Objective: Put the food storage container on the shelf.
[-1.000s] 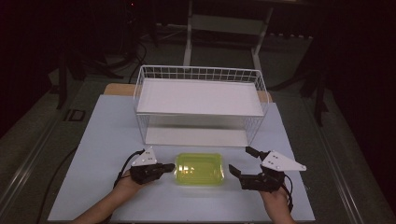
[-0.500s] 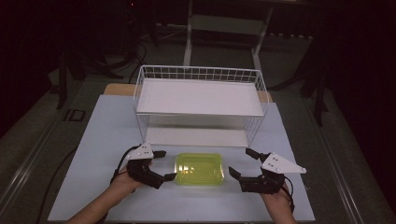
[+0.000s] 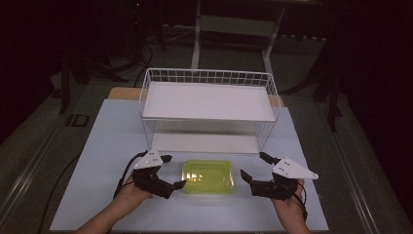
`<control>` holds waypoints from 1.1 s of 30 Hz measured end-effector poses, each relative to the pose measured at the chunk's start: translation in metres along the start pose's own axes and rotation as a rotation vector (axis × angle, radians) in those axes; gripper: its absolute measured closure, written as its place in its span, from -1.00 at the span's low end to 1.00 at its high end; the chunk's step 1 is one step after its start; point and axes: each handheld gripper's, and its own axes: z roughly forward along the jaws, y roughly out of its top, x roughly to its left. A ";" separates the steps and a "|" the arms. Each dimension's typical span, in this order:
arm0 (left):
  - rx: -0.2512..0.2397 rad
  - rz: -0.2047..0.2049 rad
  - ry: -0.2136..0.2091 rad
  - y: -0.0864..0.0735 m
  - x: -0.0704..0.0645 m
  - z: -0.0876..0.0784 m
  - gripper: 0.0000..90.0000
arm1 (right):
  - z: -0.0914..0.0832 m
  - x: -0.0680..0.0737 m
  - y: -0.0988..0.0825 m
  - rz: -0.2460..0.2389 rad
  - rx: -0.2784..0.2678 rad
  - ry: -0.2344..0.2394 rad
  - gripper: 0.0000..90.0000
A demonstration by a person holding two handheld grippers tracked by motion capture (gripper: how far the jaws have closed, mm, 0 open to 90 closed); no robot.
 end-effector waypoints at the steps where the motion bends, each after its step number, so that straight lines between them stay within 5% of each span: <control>1: 0.018 -0.014 -0.004 0.001 0.002 0.002 -0.96 | 0.001 0.000 0.000 0.007 -0.007 0.016 -0.57; 6: 0.075 -0.079 0.003 0.003 0.008 0.013 -0.95 | 0.013 0.001 -0.003 0.033 0.090 0.078 -0.59; 11: 0.106 -0.147 0.032 -0.001 0.011 0.022 -0.77 | 0.028 0.001 -0.013 0.050 0.172 0.037 -0.76; 20: 0.166 -0.239 0.084 -0.010 0.017 0.032 -0.51 | 0.062 0.005 -0.026 0.112 0.308 0.035 -0.66; 21: 0.188 -0.279 0.081 -0.015 0.020 0.035 -0.50 | 0.066 0.005 -0.029 0.135 0.325 0.043 -0.60; 25: 0.195 -0.315 0.039 -0.022 0.021 0.040 -0.35 | 0.071 0.004 -0.036 0.176 0.368 0.033 -0.49; 27: 0.191 -0.321 0.014 -0.023 0.021 0.040 -0.29 | 0.072 0.004 -0.037 0.178 0.376 0.036 -0.44; 30: 0.174 -0.325 -0.033 -0.024 0.020 0.041 0.06 | 0.075 0.004 -0.042 0.190 0.412 0.043 -0.31; 33: 0.175 -0.314 -0.041 -0.024 0.017 0.041 0.23 | 0.075 0.003 -0.042 0.219 0.430 0.066 -0.17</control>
